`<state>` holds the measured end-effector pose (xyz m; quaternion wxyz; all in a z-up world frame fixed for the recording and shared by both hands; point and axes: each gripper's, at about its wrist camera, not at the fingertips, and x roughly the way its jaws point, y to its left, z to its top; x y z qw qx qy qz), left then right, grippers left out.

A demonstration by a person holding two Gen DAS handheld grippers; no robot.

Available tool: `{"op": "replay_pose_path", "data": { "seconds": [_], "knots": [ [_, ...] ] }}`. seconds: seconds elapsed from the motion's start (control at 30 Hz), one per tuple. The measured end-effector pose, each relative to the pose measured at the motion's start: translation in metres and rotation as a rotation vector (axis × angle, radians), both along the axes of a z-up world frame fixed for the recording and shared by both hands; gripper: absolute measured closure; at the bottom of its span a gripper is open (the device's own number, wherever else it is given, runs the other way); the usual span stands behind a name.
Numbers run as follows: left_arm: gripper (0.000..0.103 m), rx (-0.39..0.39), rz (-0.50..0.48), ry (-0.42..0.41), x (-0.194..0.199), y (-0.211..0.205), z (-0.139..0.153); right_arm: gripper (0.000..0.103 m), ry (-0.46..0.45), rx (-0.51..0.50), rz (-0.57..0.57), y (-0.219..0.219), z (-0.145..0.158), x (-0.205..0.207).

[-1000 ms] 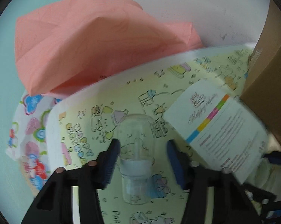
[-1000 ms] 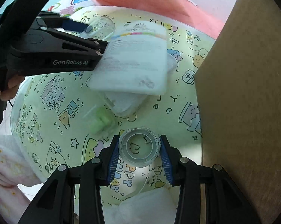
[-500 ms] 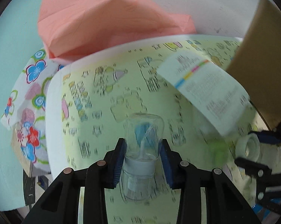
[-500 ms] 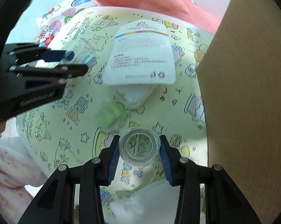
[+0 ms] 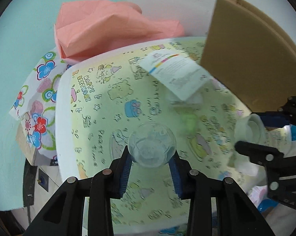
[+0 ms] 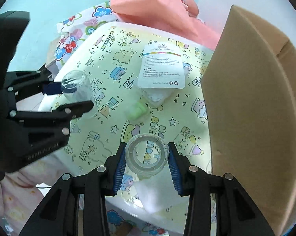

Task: Organize objects
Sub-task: 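Carry the cup with the left tool while the right tool carries the tape roll toward the box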

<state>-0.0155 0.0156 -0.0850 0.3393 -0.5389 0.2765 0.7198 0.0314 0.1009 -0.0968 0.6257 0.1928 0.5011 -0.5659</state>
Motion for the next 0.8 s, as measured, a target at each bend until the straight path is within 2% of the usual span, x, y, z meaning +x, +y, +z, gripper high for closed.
{"op": "replay_pose_path", "data": {
  "seconds": [0.4,0.8],
  "knots": [
    [0.066,0.052,-0.008,0.037,0.037,0.003,0.047,0.059,0.048,-0.044,0.058,0.028,0.032,0.008],
    [0.066,0.084,-0.060,0.092,0.061,0.027,0.092,0.059,0.055,-0.111,0.093,0.056,0.080,-0.012]
  ]
}}
